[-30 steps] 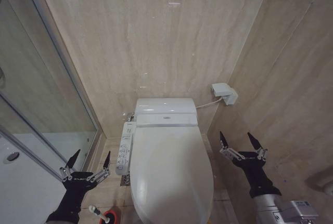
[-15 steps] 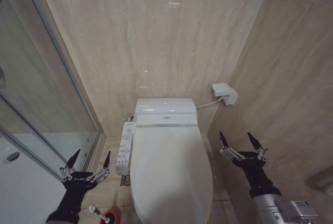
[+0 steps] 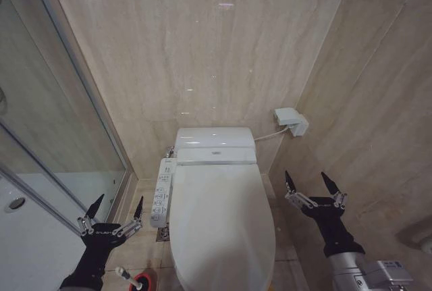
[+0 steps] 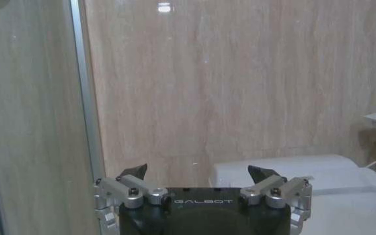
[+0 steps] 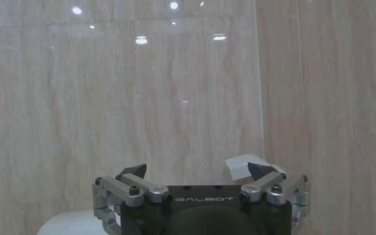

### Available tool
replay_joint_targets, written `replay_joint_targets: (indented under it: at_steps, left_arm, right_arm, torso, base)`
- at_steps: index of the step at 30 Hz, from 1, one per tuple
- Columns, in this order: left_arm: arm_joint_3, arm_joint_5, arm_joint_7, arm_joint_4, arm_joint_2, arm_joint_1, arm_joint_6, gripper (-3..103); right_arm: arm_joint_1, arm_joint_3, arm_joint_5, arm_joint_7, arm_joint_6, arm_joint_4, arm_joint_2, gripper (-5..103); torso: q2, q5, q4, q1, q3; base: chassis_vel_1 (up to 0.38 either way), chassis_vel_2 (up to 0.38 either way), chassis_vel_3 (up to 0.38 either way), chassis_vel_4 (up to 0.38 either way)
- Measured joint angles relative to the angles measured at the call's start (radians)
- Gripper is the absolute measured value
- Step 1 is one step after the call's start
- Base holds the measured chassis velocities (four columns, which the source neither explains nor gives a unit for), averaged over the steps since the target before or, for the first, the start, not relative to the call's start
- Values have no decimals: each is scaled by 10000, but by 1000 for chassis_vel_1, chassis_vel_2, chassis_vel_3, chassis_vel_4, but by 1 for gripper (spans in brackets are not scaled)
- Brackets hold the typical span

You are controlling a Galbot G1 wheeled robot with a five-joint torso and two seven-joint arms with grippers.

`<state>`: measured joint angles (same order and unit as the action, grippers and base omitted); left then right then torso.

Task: Open the toilet lid, clean the toilet bowl with a toilet brush, close the toilet lid, and flush.

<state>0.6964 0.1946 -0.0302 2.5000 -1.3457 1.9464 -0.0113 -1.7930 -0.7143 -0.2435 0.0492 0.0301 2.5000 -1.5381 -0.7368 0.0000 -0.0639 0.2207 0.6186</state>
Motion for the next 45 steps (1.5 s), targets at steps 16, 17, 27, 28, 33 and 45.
replay_joint_targets:
  at_steps: [16,17,27,28,33,45]
  left_arm:
    - [-110,261,200,0,-7,-908,971,100]
    - [-148,360,273,0,-10,-1215,1299,100]
    - [-192,1336,754,0,6,-2774,2704,100]
    - [-139,1342,754,0,18,-2758,2576,100]
    - [108,1419,935,-128,77,-2766,2167,100]
    - [1049,2079,1955,-2650,866,-3800,769,96]
  right_arm:
    - [0,0,0,0,0,0,0,100]
    - [0,0,0,2,0,0,0,100]
    - [0,-1,0,-1,-1,0,0,100]
    - [0,-1,0,-1,0,-1,0,100]
    - [0,-1,0,-1,-1,0,0,100]
    - [0,-1,0,-1,-1,0,0,100]
  torso:
    - [0,0,0,0,0]
    - [0,0,0,0,0]
    - [1,-1,1,1,1]
    - [0,0,1,0,1]
    - [0,2,1,0,0]
    - [0,-2,0,0,0]
  base:
    - [0,0,0,0]
    - [0,0,0,0]
    - [0,0,0,0]
    - [0,0,0,0]
    - [0,0,0,0]
    - [0,0,0,0]
